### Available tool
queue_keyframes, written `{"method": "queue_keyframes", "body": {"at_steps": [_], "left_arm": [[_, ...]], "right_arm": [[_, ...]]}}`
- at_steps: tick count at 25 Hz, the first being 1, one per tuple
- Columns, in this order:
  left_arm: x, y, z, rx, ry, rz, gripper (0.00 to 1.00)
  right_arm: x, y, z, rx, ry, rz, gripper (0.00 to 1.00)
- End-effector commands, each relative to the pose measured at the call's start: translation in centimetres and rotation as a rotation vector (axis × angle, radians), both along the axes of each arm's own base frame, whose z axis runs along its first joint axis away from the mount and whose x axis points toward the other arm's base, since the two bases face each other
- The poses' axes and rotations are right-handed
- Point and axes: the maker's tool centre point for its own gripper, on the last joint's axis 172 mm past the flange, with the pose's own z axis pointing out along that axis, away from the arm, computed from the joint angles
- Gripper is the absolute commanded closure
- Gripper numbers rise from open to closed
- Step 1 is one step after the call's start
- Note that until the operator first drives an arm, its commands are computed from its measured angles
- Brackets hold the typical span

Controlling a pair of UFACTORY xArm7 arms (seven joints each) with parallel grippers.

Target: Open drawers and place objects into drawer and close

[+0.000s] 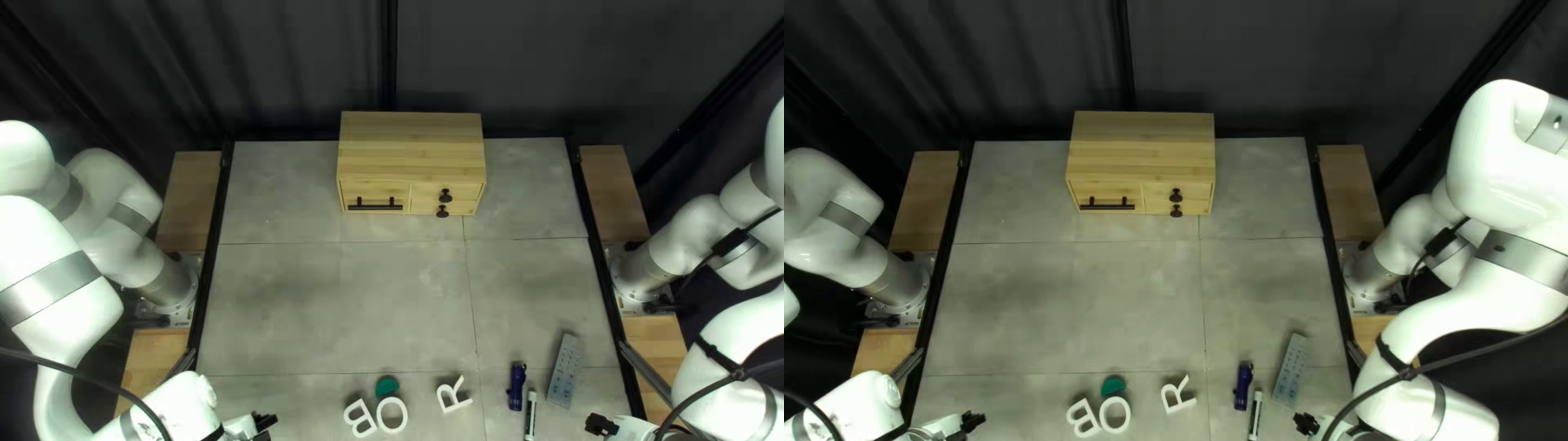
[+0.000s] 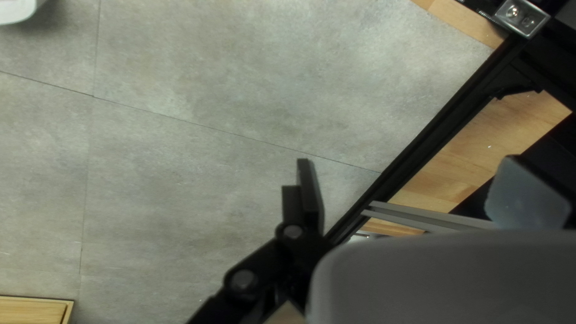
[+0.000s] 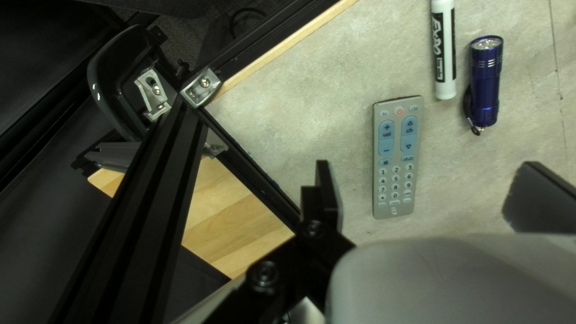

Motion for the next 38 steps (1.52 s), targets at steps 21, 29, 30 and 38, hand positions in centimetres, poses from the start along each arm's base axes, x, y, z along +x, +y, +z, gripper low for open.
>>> {"method": "queue_keyframes", "body": {"at_steps": [21,29,30,38], "left_arm": [[0.0,0.0,0.0,0.000,0.000,0.000,0.00],[0.0,0.0,0.0,0.000,0.000,0.000,0.00],[0.0,0.0,0.0,0.000,0.000,0.000,0.00],[0.0,0.0,0.0,0.000,0.000,0.000,0.00]], "right_arm": [[13.5,-25.1,-2.3,-0.188,0.237,0.425,0.00],[18.3,-33.5,-0.8,-0.265,0.242,0.440,0.00],[19.2,-34.4,-0.7,-0.278,0.248,0.445,0.00],[23.2,-40.2,-0.8,-0.381,0.261,0.409,0.00]]}}
